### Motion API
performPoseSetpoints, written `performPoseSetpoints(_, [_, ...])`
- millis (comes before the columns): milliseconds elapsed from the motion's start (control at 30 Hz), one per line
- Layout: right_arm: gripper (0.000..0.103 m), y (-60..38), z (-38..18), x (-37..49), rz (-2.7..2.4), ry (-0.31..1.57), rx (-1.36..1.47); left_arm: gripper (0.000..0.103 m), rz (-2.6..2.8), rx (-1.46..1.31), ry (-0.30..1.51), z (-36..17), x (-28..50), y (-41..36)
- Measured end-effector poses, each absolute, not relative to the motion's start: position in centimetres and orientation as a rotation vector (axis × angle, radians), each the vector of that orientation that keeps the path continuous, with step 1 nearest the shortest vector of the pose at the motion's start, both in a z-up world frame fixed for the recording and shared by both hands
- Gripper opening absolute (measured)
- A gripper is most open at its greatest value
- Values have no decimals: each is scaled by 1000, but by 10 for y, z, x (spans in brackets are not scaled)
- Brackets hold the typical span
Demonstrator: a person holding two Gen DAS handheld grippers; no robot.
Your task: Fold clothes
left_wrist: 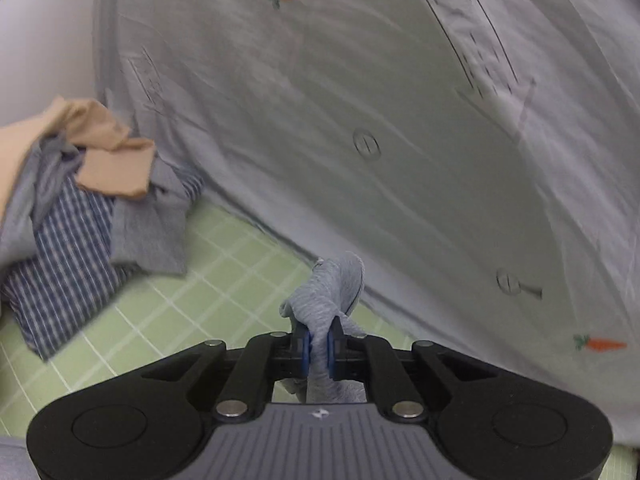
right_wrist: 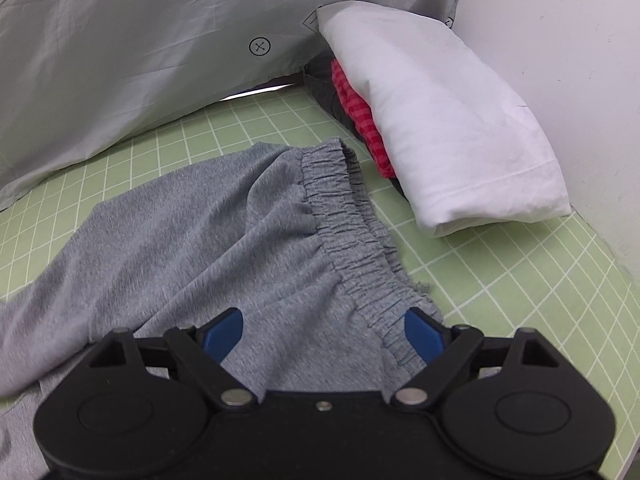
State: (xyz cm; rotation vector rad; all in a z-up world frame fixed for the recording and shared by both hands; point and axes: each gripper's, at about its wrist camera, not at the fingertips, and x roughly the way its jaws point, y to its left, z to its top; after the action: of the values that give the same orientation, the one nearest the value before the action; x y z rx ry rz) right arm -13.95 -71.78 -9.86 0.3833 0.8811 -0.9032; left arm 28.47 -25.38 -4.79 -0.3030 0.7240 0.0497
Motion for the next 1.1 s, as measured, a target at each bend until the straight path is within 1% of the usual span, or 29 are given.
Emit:
performPoseSetpoints(33, [89, -717, -98, -140, -903, 882, 380, 19, 100, -318, 689, -41, 290, -244])
performPoseSetpoints(67, [89, -717, -99, -141, -902, 884, 381, 38, 145, -332, 670, -36, 296, -233])
performPoseSetpoints(100, [89, -717, -100, -143, -903, 888, 386, 49, 171, -347, 696, -38, 298, -225])
performPoseSetpoints(133, [89, -716, -100, -146, -905, 891, 393, 66, 180, -361, 721, -41, 296, -217])
performPoseSetpoints(167, [89, -715, -101, -149, -908, 895, 399, 71, 176, -367, 745, -45, 290, -210])
performPoseSetpoints(267, [89, -710, -102, -166, -922, 899, 419, 80, 116, -265, 823, -61, 254, -204])
performPoseSetpoints(433, [89, -700, -107, -206, -969, 890, 498, 81, 104, -111, 947, -93, 161, -191])
performPoseSetpoints(633, [93, -686, -117, -251, -1003, 852, 621, 81, 170, -220, 1074, -125, 53, -137])
performPoseSetpoints(867, [93, -685, -130, -277, -1011, 810, 641, 81, 152, -234, 1107, -131, 0, -122])
performPoseSetpoints(933, [89, -684, -132, -279, -985, 811, 628, 81, 149, -240, 1105, -131, -9, -121])
performPoseSetpoints(967, [82, -683, -132, -279, -959, 811, 617, 81, 149, -247, 1102, -130, -13, -119])
performPoseSetpoints(1000, [65, -681, -133, -277, -936, 820, 597, 81, 149, -254, 1099, -129, -17, -118])
performPoseSetpoints(1067, [42, -673, -136, -271, -910, 876, 512, 81, 149, -262, 1089, -126, -25, -114])
performPoseSetpoints(1100, [28, -669, -137, -268, -901, 891, 453, 81, 150, -261, 1084, -124, -28, -112])
